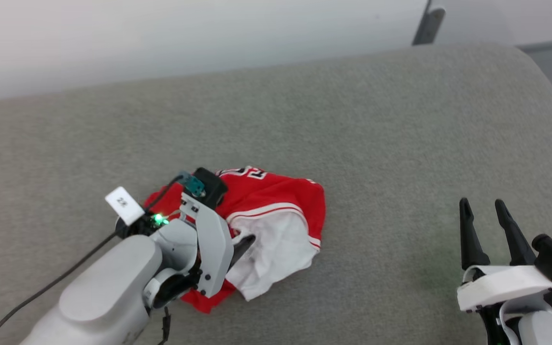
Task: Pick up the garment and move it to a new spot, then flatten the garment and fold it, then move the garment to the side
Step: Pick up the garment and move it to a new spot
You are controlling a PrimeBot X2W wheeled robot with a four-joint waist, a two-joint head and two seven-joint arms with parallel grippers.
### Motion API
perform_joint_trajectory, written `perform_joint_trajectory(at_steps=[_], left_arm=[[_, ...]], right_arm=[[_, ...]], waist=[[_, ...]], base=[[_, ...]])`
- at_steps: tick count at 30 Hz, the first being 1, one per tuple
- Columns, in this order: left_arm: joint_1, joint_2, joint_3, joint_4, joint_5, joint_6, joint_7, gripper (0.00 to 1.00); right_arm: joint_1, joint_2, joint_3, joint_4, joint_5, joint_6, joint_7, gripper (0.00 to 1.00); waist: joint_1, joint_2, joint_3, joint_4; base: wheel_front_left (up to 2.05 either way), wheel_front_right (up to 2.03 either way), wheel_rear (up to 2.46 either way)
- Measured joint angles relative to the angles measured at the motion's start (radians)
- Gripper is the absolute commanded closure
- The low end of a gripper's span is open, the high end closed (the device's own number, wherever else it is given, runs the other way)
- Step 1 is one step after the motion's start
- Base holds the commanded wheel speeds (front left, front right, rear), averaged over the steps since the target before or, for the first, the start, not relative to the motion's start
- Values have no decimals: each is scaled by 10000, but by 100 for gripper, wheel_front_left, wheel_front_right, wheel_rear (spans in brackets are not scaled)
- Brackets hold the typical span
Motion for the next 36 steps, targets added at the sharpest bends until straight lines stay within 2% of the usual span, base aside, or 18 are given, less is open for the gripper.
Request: perform_joint_trajectory(at_steps=[6, 14, 21, 27, 32, 36], left_arm=[[237, 320, 449, -842, -201, 167, -602, 0], [1325, 1227, 1369, -1860, -481, 662, -1973, 0], [2653, 2077, 2477, -2437, -677, 1277, -3731, 0], [3984, 2568, 3342, -2698, -932, 1743, -5250, 0], [5033, 2763, 3929, -2765, -1116, 1735, -6617, 0], [5826, 2778, 4291, -2581, -1300, 1703, -7254, 0]], right_arm=[[278, -180, -23, -117, -2, 0, 230, 0], [693, -288, -10, -355, -10, 0, 512, 0], [1040, -360, -29, -573, 2, 0, 671, 0], [1289, -414, -173, -654, 38, 0, 744, 0], [1455, -414, -282, -723, 38, 0, 744, 0], [1516, -410, -334, -777, 38, 0, 740, 0]], waist=[[0, -1, -534, 466], [0, 0, -1299, 1130], [0, 0, -1768, 1724], [0, 0, -2024, 2177], [0, 0, -2159, 2489], [0, 0, -2238, 2678]], base=[[0, 0, 0], [0, 0, 0], [0, 0, 0], [0, 0, 0], [0, 0, 0], [0, 0, 0]])
